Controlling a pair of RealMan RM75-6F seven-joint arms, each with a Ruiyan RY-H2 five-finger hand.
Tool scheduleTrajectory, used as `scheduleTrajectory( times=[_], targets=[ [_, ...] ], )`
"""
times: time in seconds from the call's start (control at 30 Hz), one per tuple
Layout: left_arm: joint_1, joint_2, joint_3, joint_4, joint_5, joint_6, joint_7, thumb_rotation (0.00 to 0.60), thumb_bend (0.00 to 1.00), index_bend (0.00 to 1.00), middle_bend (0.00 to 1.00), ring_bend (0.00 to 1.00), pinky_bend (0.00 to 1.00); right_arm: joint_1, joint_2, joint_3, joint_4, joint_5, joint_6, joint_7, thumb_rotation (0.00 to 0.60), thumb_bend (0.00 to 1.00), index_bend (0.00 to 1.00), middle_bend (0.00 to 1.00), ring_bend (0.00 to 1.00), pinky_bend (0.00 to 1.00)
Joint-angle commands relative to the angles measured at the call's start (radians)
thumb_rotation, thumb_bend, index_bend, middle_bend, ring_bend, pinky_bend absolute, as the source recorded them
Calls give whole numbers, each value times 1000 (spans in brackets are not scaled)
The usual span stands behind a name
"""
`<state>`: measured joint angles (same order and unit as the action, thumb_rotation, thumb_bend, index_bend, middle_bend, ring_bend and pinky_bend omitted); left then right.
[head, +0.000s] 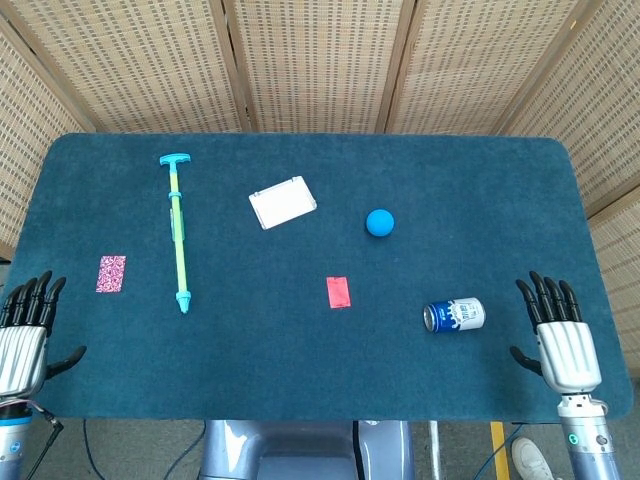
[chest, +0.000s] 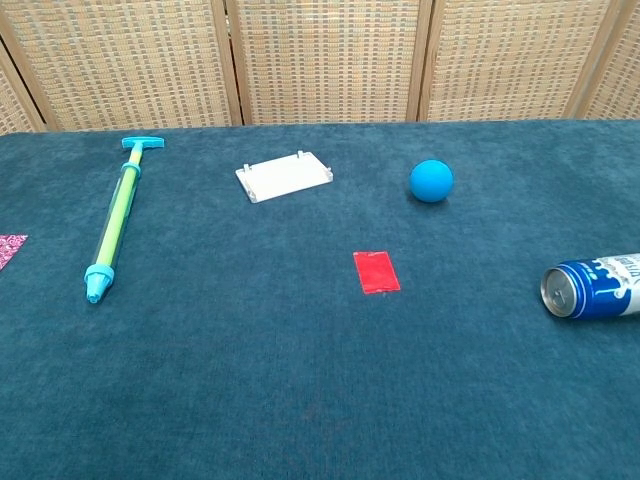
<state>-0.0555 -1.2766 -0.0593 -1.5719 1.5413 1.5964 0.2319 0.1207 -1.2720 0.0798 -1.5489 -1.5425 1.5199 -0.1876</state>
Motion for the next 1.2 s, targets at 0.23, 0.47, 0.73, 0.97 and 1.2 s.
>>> scheduleTrajectory(
  times=[0.23, 0.47, 0.73, 0.97, 1.2],
  targets=[
    [2, 0, 0, -5, 2, 4, 6, 600, 91, 0, 0, 0, 56, 3, 1, -5, 1, -8, -6, 13, 600, 140, 24, 0, 0, 0],
    [1, 1, -3, -4, -6, 1, 1, 600, 91, 0, 0, 0, 55, 9, 2, -7, -1, -7, -21, 21, 600, 140, 24, 0, 0, 0],
    [0, 2, -8, -6, -15, -4, -3, 600, 91, 0, 0, 0, 56, 58, -13, -3, -9, -15, -92, 37, 600, 140, 25, 0, 0, 0],
    [-6, 0, -14, -3, -37, -22, -1, 600, 92, 0, 0, 0, 56, 146, -57, 33, -71, -22, -176, -5, 600, 139, 29, 0, 0, 0],
    [-8, -3, -11, -5, -43, -33, 2, 600, 94, 0, 0, 0, 56, 236, -157, 90, -130, 66, -281, -142, 600, 139, 31, 0, 0, 0]
  ],
)
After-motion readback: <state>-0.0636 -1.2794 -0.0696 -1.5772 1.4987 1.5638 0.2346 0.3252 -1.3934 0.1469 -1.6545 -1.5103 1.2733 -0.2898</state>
